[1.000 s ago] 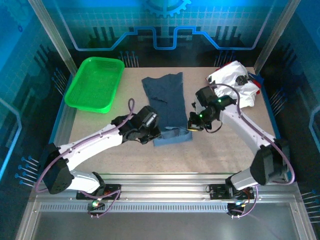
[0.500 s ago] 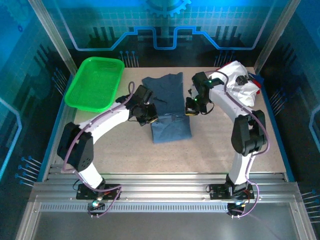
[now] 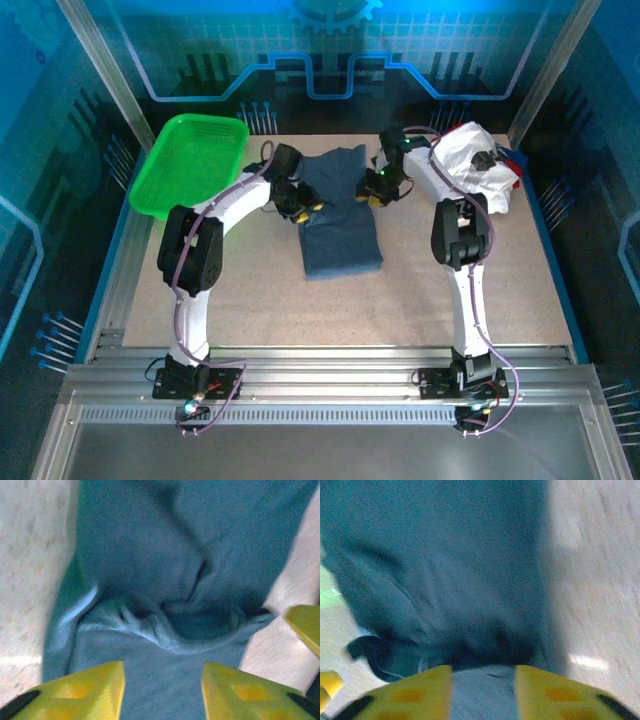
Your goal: Fold and stack the t-shirts
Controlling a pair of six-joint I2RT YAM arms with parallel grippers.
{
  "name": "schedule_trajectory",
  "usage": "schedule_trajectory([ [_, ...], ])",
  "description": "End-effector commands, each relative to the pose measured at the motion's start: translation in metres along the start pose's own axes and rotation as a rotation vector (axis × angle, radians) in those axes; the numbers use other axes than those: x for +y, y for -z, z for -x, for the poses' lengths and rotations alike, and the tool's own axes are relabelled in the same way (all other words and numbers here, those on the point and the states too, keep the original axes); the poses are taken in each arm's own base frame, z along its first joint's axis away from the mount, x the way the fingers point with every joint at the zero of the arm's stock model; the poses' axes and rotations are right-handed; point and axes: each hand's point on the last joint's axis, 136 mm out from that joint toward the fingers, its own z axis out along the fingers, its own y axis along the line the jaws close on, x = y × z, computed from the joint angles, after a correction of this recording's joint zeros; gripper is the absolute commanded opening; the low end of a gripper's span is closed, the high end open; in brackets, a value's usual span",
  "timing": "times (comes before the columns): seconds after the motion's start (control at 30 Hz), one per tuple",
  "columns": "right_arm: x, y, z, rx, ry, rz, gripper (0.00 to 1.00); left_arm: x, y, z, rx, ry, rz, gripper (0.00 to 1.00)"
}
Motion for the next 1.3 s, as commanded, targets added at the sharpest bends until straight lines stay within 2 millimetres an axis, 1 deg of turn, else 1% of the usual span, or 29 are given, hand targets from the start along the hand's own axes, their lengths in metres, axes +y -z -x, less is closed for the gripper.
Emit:
schedule_trajectory([
  [0.0, 0.053, 0.051, 0.053, -0.086, -0.087, 0.334, 0.51, -0.059, 0.057, 0.042, -0.090, -0.003, -0.172, 0.49],
  [0.03, 0.067, 0.072, 0.062, -0.130, -0.066, 0.372, 0.55, -0.071, 0.075, 0.051, -0.130, -0.010, -0.205, 0.50],
  [0.07, 0.079, 0.091, 0.064, -0.164, -0.030, 0.394, 0.58, -0.079, 0.094, 0.057, -0.172, -0.012, -0.233, 0.51],
  [0.1, 0.085, 0.106, 0.063, -0.185, 0.000, 0.401, 0.60, -0.084, 0.110, 0.060, -0.205, -0.012, -0.254, 0.53],
  [0.13, 0.088, 0.120, 0.056, -0.192, 0.023, 0.394, 0.61, -0.087, 0.126, 0.060, -0.238, -0.017, -0.271, 0.55],
  [0.2, 0.083, 0.137, 0.036, -0.182, 0.049, 0.348, 0.62, -0.084, 0.149, 0.052, -0.280, -0.032, -0.278, 0.59],
  [0.23, 0.078, 0.145, 0.020, -0.176, 0.069, 0.316, 0.63, -0.079, 0.157, 0.044, -0.285, -0.038, -0.276, 0.60],
  [0.3, 0.064, 0.149, -0.011, -0.161, 0.085, 0.265, 0.66, -0.063, 0.164, 0.022, -0.275, -0.051, -0.257, 0.63],
  [0.33, 0.053, 0.149, -0.028, -0.155, 0.083, 0.238, 0.67, -0.052, 0.165, 0.006, -0.264, -0.066, -0.238, 0.64],
  [0.37, 0.041, 0.145, -0.044, -0.146, 0.076, 0.212, 0.69, -0.042, 0.162, -0.011, -0.250, -0.088, -0.215, 0.66],
  [0.43, 0.024, 0.138, -0.074, -0.119, 0.082, 0.185, 0.70, -0.021, 0.154, -0.044, -0.211, -0.133, -0.160, 0.67],
  [0.47, 0.012, 0.131, -0.091, -0.096, 0.076, 0.165, 0.71, -0.008, 0.146, -0.064, -0.176, -0.148, -0.126, 0.68],
  [0.5, 0.005, 0.125, -0.104, -0.082, 0.071, 0.165, 0.71, 0.002, 0.139, -0.079, -0.146, -0.154, -0.105, 0.68],
  [0.57, -0.010, 0.106, -0.131, -0.049, 0.060, 0.178, 0.72, 0.021, 0.120, -0.114, -0.073, -0.132, -0.101, 0.68],
  [0.6, -0.018, 0.096, -0.142, -0.024, 0.050, 0.171, 0.73, 0.025, 0.112, -0.126, -0.052, -0.123, -0.110, 0.69],
  [0.67, -0.032, 0.076, -0.163, 0.035, 0.040, 0.160, 0.73, 0.038, 0.090, -0.150, -0.002, -0.093, -0.113, 0.69],
  [0.73, -0.041, 0.060, -0.176, 0.064, 0.045, 0.141, 0.73, 0.050, 0.072, -0.163, 0.030, -0.065, -0.094, 0.68],
  [0.8, -0.047, 0.047, -0.182, 0.089, 0.038, 0.131, 0.73, 0.059, 0.057, -0.169, 0.048, -0.041, -0.078, 0.68],
  [0.93, -0.058, 0.027, -0.188, 0.131, 0.016, 0.109, 0.73, 0.063, 0.035, -0.170, 0.064, -0.021, -0.054, 0.68],
  [1.13, -0.068, 0.010, -0.192, 0.161, -0.004, 0.076, 0.72, 0.068, 0.011, -0.165, 0.068, 0.010, -0.015, 0.67],
  [1.27, -0.068, 0.005, -0.192, 0.174, -0.014, 0.071, 0.71, 0.073, -0.003, -0.163, 0.078, 0.030, 0.016, 0.67],
])
